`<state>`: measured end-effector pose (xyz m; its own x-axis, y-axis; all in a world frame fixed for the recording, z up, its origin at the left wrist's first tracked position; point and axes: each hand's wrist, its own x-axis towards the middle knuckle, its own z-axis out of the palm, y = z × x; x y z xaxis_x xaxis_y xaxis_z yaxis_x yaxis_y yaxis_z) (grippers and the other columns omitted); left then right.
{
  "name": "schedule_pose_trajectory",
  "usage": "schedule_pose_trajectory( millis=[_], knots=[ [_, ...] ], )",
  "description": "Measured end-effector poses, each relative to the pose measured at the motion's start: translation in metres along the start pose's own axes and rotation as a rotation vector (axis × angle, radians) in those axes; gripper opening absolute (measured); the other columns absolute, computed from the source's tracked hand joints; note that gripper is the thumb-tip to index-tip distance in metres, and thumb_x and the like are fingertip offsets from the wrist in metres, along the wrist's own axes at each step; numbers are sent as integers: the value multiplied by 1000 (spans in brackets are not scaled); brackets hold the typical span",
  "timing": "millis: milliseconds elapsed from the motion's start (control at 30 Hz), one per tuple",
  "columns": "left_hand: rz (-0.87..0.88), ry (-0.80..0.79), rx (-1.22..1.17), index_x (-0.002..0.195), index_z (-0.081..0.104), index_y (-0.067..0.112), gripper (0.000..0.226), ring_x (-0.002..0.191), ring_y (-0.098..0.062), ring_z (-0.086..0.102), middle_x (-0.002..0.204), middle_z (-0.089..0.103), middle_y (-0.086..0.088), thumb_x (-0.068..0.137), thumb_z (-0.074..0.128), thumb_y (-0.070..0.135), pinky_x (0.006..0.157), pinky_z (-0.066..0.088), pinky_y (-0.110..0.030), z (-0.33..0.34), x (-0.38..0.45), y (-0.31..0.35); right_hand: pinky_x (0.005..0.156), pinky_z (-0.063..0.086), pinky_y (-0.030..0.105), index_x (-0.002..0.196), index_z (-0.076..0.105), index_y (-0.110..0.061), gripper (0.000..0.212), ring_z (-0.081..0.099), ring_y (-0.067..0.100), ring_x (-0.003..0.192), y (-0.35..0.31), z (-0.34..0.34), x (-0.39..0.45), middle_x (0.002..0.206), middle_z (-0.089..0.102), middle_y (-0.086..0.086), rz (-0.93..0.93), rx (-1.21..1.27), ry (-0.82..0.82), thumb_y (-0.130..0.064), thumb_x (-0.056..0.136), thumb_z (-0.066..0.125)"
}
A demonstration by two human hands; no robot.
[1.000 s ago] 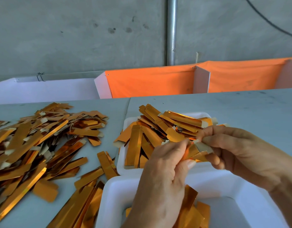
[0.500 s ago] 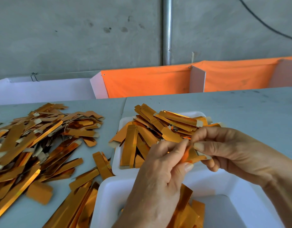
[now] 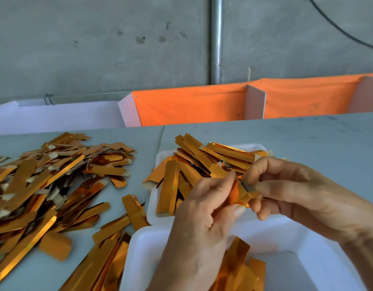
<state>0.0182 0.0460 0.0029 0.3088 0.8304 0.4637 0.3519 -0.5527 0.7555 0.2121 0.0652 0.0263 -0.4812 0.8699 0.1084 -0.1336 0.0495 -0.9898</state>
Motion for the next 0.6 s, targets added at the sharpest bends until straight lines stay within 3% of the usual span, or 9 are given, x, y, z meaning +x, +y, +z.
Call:
schedule_pose_trajectory(
  millis=[133,233,333,400,500,600],
  knots=[
    [8,-21,8,131,45,43,46,112,15,43,114,47,34,90,58,26,85,31,1,-1,0,1,59,54,25,82,68,-10,38,64,20,65,-1,3,0,75,63,12,-5,-30,40,-32,58,89],
    [16,-21,6,131,47,43,48,113,17,44,118,50,36,88,61,25,87,32,2,-1,0,1,56,52,24,75,66,-14,23,60,19,56,-3,9,1,68,60,11,-5,-98,81,-24,65,84],
    [-21,17,0,110,54,58,47,105,19,51,109,56,40,84,69,22,82,34,3,-1,-1,0,51,45,21,69,61,-18,9,50,17,46,-3,15,3,57,52,5,-46,-241,149,-11,70,67],
    [-56,24,-19,99,53,49,39,96,15,58,98,62,37,80,73,21,77,37,2,-1,-2,-1,48,42,20,68,60,-18,10,46,16,43,-2,17,3,53,49,5,-67,-272,171,-10,70,64],
    [-70,35,-50,94,50,41,31,88,7,63,90,67,29,80,73,26,74,43,-5,-2,-2,-1,47,44,21,75,65,-16,5,48,17,45,-4,16,3,57,53,7,-27,-145,140,-15,71,68],
    [-81,38,-134,94,52,38,24,94,2,64,96,69,26,75,67,34,79,49,-15,-2,-1,0,48,47,23,85,68,-8,17,52,16,50,-5,10,1,62,55,4,4,45,62,-22,78,61]
  ],
)
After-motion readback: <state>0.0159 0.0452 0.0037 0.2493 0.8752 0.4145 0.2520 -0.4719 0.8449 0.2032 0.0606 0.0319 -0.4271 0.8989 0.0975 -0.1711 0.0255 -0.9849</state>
